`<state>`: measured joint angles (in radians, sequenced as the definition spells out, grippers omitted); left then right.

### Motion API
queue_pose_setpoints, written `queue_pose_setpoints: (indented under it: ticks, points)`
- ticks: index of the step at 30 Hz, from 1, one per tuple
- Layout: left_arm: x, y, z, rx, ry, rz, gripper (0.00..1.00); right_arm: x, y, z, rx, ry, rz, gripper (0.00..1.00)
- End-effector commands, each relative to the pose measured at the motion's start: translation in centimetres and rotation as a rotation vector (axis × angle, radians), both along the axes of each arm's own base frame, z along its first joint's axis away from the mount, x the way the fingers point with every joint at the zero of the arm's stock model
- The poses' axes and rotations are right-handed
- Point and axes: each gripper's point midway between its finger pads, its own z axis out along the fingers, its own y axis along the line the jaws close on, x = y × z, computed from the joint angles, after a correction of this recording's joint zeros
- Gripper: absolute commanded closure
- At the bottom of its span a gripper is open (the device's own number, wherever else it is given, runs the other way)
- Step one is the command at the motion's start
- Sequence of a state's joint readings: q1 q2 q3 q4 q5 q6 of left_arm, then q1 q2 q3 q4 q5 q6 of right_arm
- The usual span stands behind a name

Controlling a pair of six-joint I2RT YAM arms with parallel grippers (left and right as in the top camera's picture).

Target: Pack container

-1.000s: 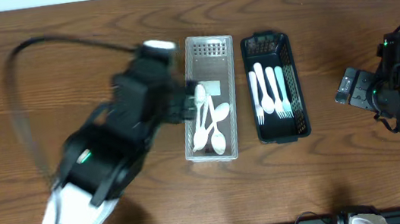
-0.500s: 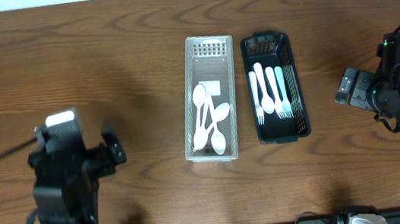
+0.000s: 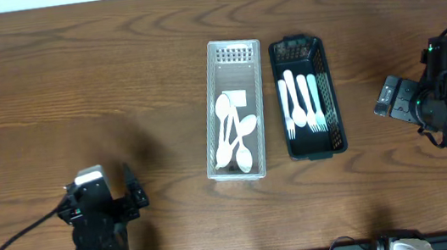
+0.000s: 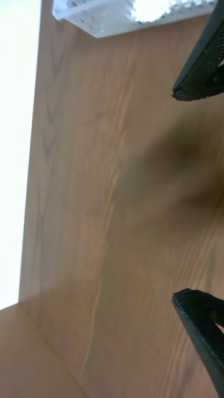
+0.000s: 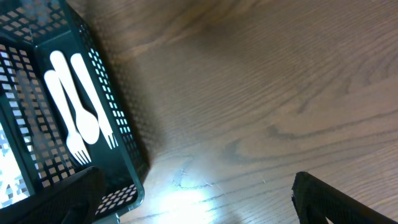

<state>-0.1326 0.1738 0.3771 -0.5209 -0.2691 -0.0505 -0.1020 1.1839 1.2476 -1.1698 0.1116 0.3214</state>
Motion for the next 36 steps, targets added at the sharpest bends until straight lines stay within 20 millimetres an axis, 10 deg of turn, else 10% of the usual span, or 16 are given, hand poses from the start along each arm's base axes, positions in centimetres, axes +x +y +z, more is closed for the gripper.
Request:
queue_pose_setpoints:
  ticks: [1,36]
  points:
    - [0.1,0.2,-0.9,0.011,-0.026,0.009,0.02,-0.1,-0.2,0.0,0.000,0.001,-0.014,0.01]
    - [-0.5,3.2,-6.5,0.006,0.014,0.152,0.02,-0.1,-0.2,0.0,0.000,0.001,-0.014,0.01]
